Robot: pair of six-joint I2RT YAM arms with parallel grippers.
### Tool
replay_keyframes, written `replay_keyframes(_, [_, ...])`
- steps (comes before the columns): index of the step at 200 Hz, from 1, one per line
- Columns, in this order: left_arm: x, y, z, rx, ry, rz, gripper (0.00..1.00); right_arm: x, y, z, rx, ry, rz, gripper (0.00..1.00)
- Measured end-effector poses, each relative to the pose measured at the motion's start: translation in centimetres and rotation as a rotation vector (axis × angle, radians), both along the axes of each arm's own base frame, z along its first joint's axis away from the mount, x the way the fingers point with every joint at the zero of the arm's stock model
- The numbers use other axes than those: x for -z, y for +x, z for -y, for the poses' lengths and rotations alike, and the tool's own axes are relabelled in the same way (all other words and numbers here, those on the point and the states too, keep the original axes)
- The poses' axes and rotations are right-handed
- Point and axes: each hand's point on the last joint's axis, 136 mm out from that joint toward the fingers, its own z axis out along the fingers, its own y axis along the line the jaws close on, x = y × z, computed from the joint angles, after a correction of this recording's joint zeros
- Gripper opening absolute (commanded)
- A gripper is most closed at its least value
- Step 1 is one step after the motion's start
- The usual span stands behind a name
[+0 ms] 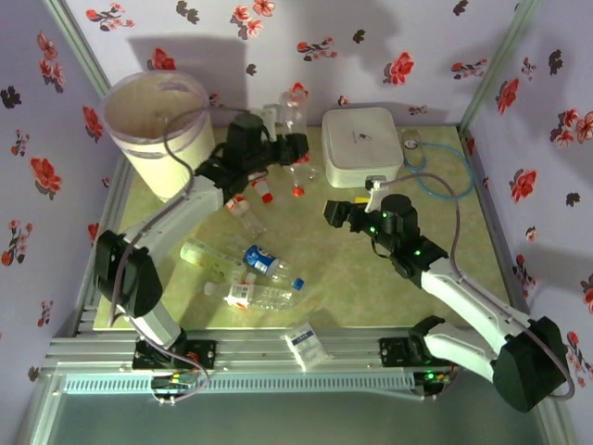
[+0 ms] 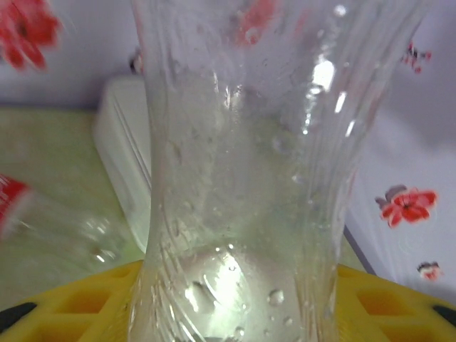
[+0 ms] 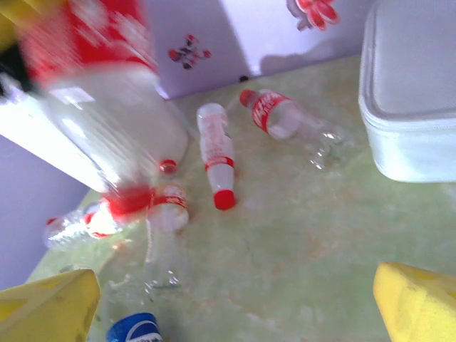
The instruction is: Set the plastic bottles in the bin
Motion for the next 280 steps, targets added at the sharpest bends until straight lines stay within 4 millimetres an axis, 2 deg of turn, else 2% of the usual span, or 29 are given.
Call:
replay_keyframes(36, [-6.4,2.1,-7.5,-0.148,0.032,0.128,0.00,2.8,-0.2,0.2,0.005,-0.051,-0.081,0.99])
replay_keyframes(70, [-10.3,3.5,-15.6,-0.330,0.095,0.204,0.00,3.6,-0.2,0.2,0.001,-0.060,-0.105,0.99])
replay_keyframes(100, [-12.4,4.2,-21.7,-0.475,0.148,0.241,0.00,5.5,-0.4,0.2,-0.002,-0.094,-0.165,0.99])
replay_keyframes(121, [-13.7,4.6,-26.0,-0.577,0.190,0.254,0.00,5.8,-0.5,0.3,-0.002,-0.101,-0.177,0.99])
replay_keyframes(144, [-15.5,5.7,-29.7,-0.667,0.225,0.274,0.00,5.8,-0.5,0.3,-0.002,-0.103,-0.180,0.99])
replay_keyframes(164, [-15.6,7.6,-31.7,-0.708,0.268,0.251,0.00,5.4,-0.3,0.1,-0.008,-0.106,-0.180,0.99])
replay_keyframes(177, [-14.5,9.3,-32.4,-0.709,0.307,0.209,0.00,4.9,-0.2,-0.1,-0.015,-0.106,-0.168,0.99])
replay_keyframes(191, [-12.3,11.3,-32.6,-0.694,0.355,0.144,0.00,4.5,-0.1,-0.2,-0.020,-0.105,-0.160,0.99])
replay_keyframes(204, [-9.3,13.0,-32.7,-0.672,0.400,0.070,0.00,4.4,-0.1,-0.2,-0.022,-0.107,-0.157,0.99])
replay_keyframes(217, [-5.1,14.2,-32.6,-0.640,0.451,-0.032,0.00,4.5,-0.1,-0.2,-0.022,-0.108,-0.159,0.99])
replay_keyframes(233, [-0.3,14.6,-32.7,-0.602,0.504,-0.157,0.00,4.5,-0.2,-0.2,-0.027,-0.109,-0.161,0.99])
replay_keyframes(248, [3.1,14.6,-32.5,-0.561,0.540,-0.247,0.00,4.7,-0.3,-0.2,-0.033,-0.119,-0.165,0.99])
replay_keyframes(261, [5.2,14.3,-32.3,-0.527,0.563,-0.304,0.00,4.6,-0.5,-0.1,-0.037,-0.127,-0.162,0.99])
replay_keyframes(280, [6.9,13.8,-32.1,-0.487,0.586,-0.356,0.00,4.0,-0.8,0.1,-0.039,-0.125,-0.145,0.99])
